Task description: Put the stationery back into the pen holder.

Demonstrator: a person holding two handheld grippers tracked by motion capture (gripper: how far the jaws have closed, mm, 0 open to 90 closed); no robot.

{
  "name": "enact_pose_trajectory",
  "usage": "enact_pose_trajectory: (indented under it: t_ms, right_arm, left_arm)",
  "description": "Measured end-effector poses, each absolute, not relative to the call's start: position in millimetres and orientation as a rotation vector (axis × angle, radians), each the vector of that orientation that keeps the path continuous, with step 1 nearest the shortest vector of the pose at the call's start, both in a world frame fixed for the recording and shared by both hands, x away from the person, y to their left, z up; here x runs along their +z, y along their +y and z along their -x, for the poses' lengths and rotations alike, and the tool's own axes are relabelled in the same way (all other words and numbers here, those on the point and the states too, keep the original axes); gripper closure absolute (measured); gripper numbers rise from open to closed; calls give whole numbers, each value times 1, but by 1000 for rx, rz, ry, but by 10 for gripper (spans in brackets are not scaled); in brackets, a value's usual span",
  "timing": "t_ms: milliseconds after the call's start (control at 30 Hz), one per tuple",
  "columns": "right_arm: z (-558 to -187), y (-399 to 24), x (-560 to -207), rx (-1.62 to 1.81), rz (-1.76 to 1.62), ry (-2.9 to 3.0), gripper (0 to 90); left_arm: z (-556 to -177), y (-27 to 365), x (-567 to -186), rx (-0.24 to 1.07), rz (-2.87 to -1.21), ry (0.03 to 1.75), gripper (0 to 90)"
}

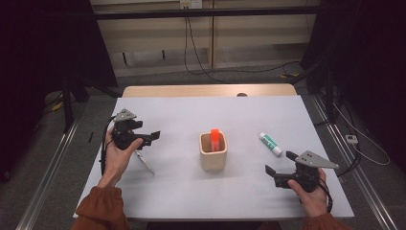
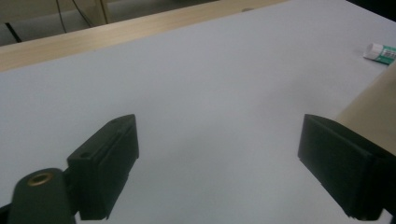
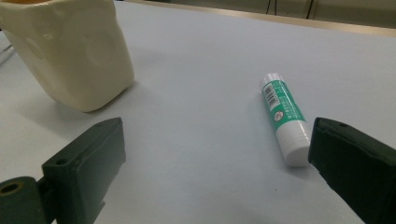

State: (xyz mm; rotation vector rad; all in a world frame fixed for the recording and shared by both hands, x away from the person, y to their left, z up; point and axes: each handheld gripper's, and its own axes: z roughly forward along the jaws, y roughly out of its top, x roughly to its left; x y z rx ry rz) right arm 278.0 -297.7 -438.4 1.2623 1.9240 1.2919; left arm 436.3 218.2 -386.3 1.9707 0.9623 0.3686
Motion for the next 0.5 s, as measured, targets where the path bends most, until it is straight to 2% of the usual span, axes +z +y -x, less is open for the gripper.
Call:
enact_pose_trajectory:
  t_ms: [100, 233, 300, 500]
  right_arm:
    - [-278, -298, -438, 1291, -1259, 1925, 38]
    - [-277, -298, -438, 1292, -1258, 1924, 38]
    - [-277, -298, -438, 1294, -1258, 1926, 38]
    - [-278, -298, -438, 1291, -1254, 1927, 38]
  left_arm:
    - [-437, 226, -389, 398, -1983, 984, 159]
    - [-439, 238, -394, 397, -1982, 1043, 302]
    - [-439, 241, -396, 396, -1992, 1061, 444]
    - [-442, 245, -402, 382, -2027, 1090, 625]
